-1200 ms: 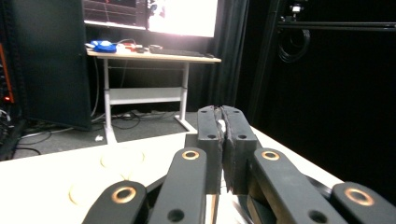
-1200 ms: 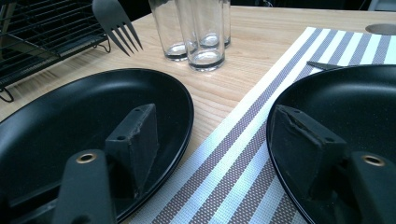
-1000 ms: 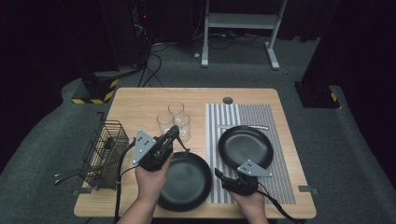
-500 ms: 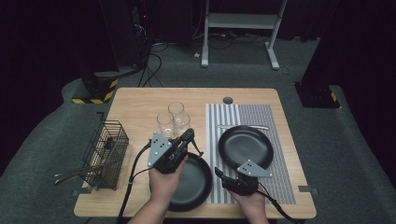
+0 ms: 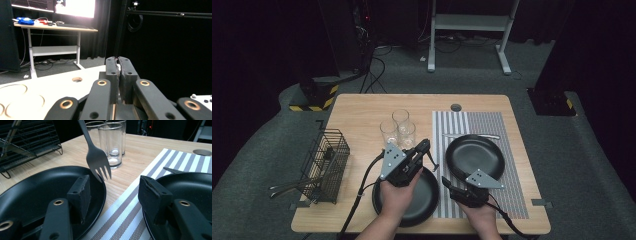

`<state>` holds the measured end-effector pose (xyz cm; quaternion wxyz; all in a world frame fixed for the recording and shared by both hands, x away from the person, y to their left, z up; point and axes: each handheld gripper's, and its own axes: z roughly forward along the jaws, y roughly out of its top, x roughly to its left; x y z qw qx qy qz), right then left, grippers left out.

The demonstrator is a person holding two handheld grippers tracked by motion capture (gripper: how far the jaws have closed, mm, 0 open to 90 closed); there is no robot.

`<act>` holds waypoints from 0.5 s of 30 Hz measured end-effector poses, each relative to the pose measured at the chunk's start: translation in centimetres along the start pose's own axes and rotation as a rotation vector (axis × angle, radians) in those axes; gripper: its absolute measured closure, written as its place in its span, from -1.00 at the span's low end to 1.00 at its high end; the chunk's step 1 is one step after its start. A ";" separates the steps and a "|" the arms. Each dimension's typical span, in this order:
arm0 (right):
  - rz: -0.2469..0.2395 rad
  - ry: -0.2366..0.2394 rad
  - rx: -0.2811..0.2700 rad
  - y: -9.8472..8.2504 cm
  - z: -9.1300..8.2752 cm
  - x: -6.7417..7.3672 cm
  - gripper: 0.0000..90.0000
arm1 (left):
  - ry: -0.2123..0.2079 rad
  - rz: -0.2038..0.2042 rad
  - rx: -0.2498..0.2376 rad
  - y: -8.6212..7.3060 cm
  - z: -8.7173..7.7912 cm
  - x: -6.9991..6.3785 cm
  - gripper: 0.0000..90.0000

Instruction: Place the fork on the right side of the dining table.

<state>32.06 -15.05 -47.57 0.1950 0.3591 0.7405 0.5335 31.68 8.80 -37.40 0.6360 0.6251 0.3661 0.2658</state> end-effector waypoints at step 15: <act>-0.023 0.005 -0.025 1.0 -0.6 -0.1 0.13 | -0.037 -0.006 0.028 -0.9 1.0 -1.3 0.93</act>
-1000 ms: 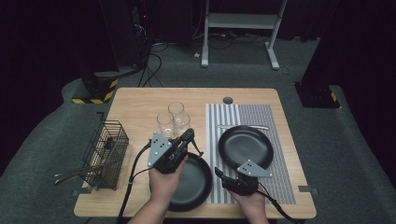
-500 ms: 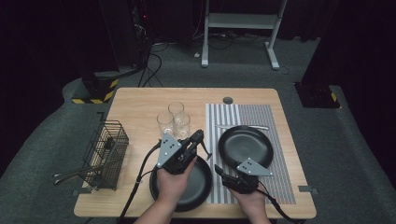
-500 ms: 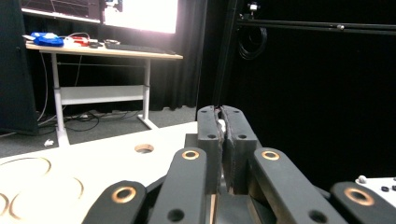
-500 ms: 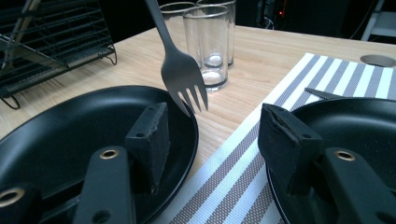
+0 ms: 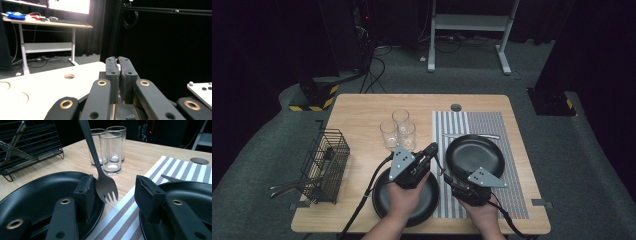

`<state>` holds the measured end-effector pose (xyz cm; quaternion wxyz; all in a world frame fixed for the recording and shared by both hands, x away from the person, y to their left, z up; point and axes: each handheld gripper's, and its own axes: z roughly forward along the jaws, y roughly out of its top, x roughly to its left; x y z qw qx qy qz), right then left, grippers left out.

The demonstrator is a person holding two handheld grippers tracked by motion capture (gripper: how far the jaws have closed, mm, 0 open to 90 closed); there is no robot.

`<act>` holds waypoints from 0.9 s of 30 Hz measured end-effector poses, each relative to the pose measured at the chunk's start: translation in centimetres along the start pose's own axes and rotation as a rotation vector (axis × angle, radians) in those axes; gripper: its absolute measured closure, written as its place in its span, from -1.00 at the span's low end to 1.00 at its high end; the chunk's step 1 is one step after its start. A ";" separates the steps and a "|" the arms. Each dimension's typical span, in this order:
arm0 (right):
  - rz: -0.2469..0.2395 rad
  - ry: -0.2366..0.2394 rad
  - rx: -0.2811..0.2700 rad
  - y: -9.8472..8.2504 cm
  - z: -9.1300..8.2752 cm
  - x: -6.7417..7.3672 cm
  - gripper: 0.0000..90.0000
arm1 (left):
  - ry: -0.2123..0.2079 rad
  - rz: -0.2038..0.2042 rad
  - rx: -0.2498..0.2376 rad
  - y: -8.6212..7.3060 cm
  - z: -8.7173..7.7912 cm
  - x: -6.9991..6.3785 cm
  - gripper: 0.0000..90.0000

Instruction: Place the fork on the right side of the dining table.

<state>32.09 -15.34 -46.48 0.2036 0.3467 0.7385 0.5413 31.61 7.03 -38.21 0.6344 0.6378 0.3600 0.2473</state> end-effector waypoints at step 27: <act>-0.023 0.032 0.007 -0.4 0.8 0.8 0.47 | -0.045 0.021 0.061 -2.0 0.9 -2.0 0.93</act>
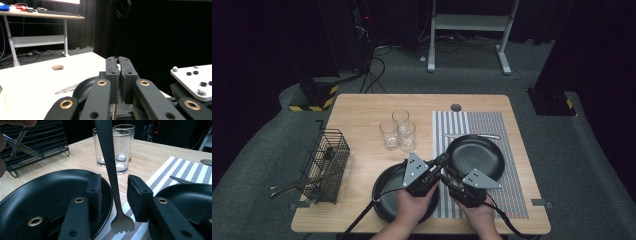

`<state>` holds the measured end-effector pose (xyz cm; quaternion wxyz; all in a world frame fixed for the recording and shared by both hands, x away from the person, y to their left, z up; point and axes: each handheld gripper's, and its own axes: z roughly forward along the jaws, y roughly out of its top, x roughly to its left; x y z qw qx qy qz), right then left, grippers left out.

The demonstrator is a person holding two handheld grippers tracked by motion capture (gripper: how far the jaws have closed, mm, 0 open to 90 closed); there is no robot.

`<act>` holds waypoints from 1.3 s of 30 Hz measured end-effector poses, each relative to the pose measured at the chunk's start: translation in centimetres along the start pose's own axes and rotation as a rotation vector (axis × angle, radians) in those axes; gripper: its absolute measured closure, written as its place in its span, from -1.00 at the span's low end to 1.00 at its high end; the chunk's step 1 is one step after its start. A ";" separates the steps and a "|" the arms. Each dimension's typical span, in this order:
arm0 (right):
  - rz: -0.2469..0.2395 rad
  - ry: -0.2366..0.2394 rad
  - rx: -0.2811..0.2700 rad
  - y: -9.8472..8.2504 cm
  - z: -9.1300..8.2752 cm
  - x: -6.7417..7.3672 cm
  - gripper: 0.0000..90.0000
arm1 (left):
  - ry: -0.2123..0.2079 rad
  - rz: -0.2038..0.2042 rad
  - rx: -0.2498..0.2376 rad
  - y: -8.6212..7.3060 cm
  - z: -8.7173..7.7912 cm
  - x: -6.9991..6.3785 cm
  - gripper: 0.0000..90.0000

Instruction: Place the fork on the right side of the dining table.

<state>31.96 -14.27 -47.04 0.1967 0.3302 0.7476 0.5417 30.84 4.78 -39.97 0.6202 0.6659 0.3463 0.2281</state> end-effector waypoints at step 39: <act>-0.005 0.012 0.023 -1.5 0.5 -0.2 0.85 | -0.002 0.012 0.047 -2.4 0.3 0.7 0.60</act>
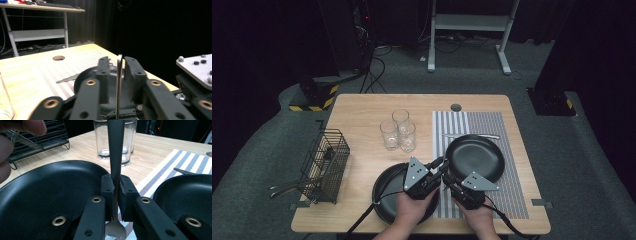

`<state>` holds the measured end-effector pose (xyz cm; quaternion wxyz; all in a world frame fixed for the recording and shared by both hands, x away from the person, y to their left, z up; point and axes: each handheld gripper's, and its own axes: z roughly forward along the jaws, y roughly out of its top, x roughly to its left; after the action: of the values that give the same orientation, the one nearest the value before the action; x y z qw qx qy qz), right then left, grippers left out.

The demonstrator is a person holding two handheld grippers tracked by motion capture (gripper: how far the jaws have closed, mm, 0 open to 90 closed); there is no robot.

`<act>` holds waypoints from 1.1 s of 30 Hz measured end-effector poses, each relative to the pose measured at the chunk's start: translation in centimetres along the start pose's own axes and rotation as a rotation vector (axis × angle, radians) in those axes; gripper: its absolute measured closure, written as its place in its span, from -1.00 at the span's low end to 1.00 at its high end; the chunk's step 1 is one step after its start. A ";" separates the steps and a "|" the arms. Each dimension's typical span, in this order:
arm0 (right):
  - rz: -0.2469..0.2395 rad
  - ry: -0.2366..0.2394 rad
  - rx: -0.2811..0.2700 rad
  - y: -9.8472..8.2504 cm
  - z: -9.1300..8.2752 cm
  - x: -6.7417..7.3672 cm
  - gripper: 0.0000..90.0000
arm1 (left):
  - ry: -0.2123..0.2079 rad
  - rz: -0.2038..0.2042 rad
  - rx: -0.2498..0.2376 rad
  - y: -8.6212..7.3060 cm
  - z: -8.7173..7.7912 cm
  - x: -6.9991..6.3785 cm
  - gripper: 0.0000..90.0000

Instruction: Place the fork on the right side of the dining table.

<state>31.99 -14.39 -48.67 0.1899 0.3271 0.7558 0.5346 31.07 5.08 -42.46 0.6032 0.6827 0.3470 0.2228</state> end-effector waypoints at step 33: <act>0.036 0.012 -0.018 0.4 -0.4 0.0 0.56 | -0.041 0.019 0.070 -1.7 1.3 0.8 0.90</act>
<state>31.84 -14.57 -48.20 0.1787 0.3356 0.7460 0.5468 32.20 4.88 -44.44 0.5838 0.7111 0.3358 0.2020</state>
